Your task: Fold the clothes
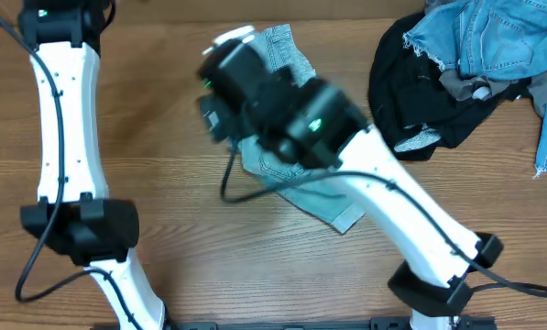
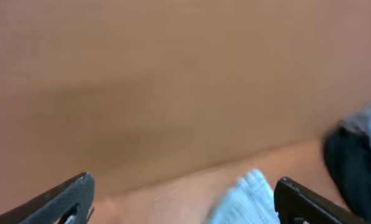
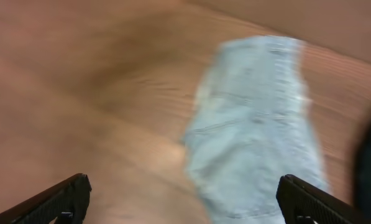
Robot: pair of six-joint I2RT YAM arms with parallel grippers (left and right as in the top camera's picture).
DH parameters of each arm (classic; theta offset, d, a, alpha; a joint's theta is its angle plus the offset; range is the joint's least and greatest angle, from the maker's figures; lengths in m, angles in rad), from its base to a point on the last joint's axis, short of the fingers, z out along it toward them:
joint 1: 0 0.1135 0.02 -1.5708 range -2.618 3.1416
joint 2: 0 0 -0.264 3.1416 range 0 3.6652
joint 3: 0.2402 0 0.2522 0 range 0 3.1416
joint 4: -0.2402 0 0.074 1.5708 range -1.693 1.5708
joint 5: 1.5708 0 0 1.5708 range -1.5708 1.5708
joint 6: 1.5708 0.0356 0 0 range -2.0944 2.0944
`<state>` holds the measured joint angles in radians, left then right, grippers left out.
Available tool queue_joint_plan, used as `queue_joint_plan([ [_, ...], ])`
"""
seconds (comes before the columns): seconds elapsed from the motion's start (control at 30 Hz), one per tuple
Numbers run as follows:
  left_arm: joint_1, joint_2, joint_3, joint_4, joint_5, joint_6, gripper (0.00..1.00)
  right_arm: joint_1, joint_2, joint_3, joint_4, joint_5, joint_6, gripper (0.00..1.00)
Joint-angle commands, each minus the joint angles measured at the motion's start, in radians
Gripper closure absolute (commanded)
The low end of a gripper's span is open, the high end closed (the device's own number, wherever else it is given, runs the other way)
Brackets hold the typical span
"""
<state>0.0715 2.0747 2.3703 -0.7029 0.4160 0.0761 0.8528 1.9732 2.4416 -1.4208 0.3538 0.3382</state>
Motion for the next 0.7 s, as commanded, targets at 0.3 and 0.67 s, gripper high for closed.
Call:
queue_joint_plan([
  [0.3, -0.586, 0.076, -0.054, -0.101, -0.473, 0.284, 0.07, -0.665, -0.384, 0.013, -0.131, 0.143, 0.398, 0.0],
  [0.67, -0.861, 0.328, -0.054, -0.167, -0.619, 0.354, 0.3, -0.907, -0.431, 0.013, -0.063, 0.138, 0.252, 0.0],
])
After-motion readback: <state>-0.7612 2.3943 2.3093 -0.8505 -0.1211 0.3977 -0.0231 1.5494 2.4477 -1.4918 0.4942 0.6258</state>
